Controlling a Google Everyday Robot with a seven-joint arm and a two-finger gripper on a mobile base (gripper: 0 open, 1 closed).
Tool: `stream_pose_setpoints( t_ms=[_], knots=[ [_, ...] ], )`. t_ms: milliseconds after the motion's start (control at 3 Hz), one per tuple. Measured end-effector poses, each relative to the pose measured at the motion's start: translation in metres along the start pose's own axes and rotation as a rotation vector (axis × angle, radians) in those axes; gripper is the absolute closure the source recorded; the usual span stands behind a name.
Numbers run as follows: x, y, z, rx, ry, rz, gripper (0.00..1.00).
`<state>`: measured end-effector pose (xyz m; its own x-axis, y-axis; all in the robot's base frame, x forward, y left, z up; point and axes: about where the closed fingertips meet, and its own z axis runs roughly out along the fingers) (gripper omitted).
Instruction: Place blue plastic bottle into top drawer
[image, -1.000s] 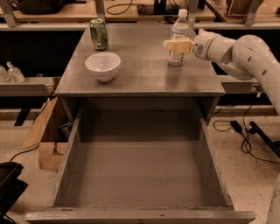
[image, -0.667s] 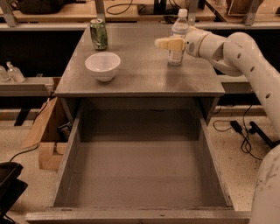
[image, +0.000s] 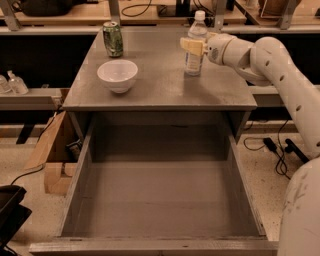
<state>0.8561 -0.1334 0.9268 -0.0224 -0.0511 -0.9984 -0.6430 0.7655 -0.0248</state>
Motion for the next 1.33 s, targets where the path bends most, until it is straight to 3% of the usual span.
stream_pose_setpoints(
  t_ms=[667,1000,1333],
  knots=[
    [0.001,0.004,0.004,-0.008,0.0,0.002,0.99],
    [-0.03,0.011,-0.006,-0.013,-0.012,-0.055,1.0],
    [-0.062,0.038,-0.032,-0.015,-0.03,-0.091,1.0]
  ],
)
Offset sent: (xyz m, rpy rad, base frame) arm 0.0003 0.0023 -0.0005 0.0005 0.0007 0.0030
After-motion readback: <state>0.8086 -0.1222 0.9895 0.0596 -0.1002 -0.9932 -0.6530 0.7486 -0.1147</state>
